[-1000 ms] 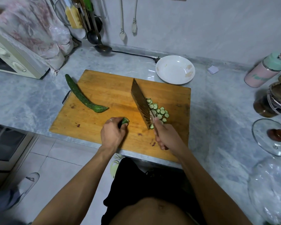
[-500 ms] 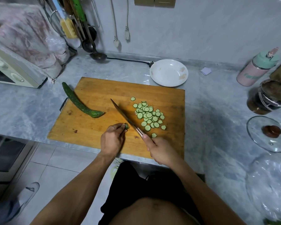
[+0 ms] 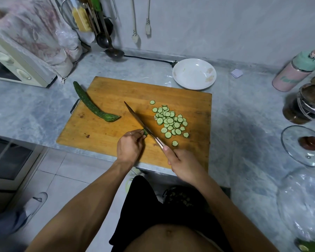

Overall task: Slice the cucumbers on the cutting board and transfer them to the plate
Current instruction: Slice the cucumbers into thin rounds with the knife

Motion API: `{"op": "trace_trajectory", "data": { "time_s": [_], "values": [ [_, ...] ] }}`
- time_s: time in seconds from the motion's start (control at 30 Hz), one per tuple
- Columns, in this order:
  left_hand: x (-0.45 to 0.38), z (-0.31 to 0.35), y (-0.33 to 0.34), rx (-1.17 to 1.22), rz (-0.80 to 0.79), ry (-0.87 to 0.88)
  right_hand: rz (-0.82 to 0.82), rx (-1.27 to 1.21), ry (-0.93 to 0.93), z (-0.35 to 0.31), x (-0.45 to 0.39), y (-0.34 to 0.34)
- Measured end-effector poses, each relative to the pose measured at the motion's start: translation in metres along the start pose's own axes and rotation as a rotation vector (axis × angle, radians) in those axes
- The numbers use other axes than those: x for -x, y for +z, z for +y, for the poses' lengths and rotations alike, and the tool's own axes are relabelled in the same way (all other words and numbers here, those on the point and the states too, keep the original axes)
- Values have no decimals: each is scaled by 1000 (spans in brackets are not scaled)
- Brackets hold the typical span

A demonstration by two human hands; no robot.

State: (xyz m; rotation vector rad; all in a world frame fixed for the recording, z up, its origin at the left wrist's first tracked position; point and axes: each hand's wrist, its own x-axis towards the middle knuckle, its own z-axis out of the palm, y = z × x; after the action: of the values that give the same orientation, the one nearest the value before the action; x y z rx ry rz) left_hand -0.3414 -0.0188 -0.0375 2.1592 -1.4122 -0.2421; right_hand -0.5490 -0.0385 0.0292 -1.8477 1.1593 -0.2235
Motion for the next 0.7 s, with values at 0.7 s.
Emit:
{"op": "trace_trajectory", "data": {
  "time_s": [0.7],
  "values": [
    [3, 4, 1, 22, -36, -53, -90, 13, 100, -16, -6, 4]
  ]
}}
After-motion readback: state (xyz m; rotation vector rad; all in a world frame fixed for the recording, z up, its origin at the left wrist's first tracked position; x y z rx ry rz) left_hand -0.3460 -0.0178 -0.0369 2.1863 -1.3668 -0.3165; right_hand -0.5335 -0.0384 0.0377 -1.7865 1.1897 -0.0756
